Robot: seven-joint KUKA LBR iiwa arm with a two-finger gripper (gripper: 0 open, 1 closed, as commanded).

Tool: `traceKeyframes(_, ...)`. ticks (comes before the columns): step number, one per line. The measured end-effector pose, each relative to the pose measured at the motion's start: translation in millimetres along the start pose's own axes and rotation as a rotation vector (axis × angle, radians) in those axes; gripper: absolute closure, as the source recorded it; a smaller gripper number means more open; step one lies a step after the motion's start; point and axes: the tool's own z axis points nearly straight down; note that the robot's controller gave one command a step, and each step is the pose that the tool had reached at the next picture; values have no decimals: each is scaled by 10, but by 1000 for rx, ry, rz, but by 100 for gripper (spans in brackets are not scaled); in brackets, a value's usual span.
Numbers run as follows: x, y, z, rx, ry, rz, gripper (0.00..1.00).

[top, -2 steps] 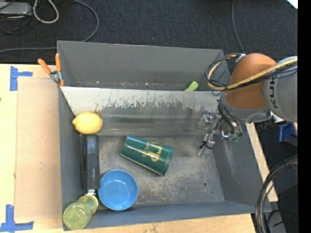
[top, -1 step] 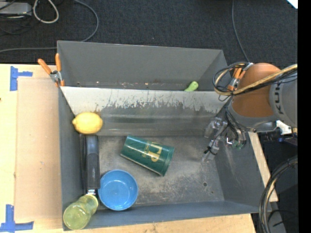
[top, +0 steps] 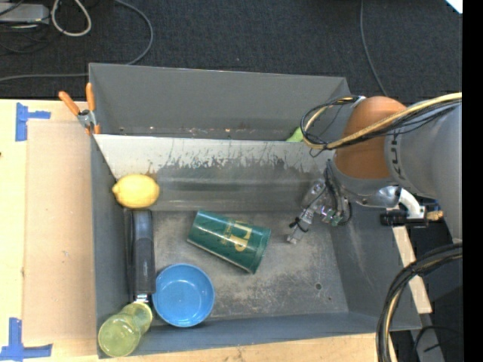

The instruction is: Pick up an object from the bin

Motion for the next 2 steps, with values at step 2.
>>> traceKeyframes(2,-78,-292,-12,4,-1,195,0)
